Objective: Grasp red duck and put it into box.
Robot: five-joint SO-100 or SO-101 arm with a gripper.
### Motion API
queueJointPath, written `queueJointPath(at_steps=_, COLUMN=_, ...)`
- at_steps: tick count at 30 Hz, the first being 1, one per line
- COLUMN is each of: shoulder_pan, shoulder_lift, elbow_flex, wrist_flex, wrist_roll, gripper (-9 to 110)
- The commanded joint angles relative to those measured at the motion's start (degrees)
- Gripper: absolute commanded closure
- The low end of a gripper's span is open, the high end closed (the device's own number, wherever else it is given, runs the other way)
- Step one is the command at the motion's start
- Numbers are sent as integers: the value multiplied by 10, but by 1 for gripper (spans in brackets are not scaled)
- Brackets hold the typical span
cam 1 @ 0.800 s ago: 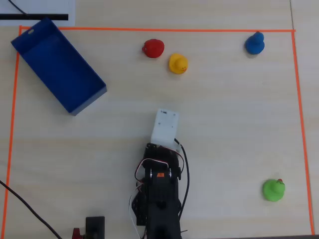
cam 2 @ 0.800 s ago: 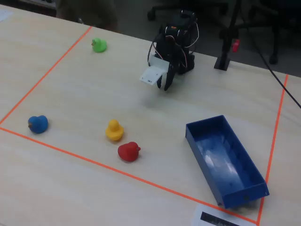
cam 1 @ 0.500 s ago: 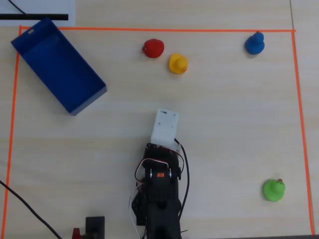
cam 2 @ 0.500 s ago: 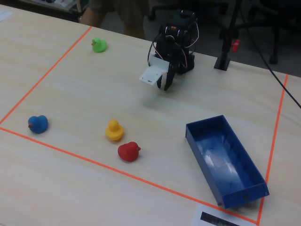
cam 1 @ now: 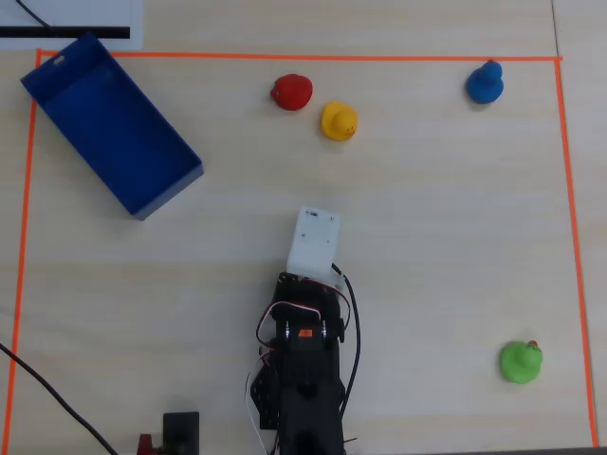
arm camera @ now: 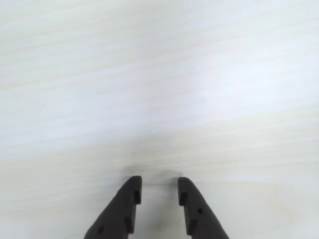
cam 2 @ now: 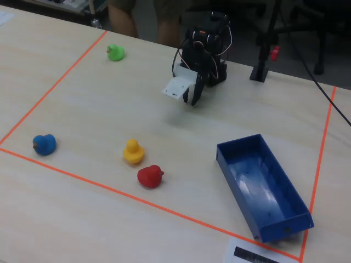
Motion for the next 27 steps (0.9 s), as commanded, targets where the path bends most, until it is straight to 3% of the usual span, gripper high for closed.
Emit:
queueJointPath(at_steps=1, shoulder_pan=4, shoulder_lift=-1, elbow_flex=1, wrist_flex=9, wrist_roll=7, gripper=94)
queueJointPath(at_steps=27, shoulder_pan=-4, shoulder_lift=-1, elbow_flex=1, wrist_flex=9, wrist_roll=7, gripper=94)
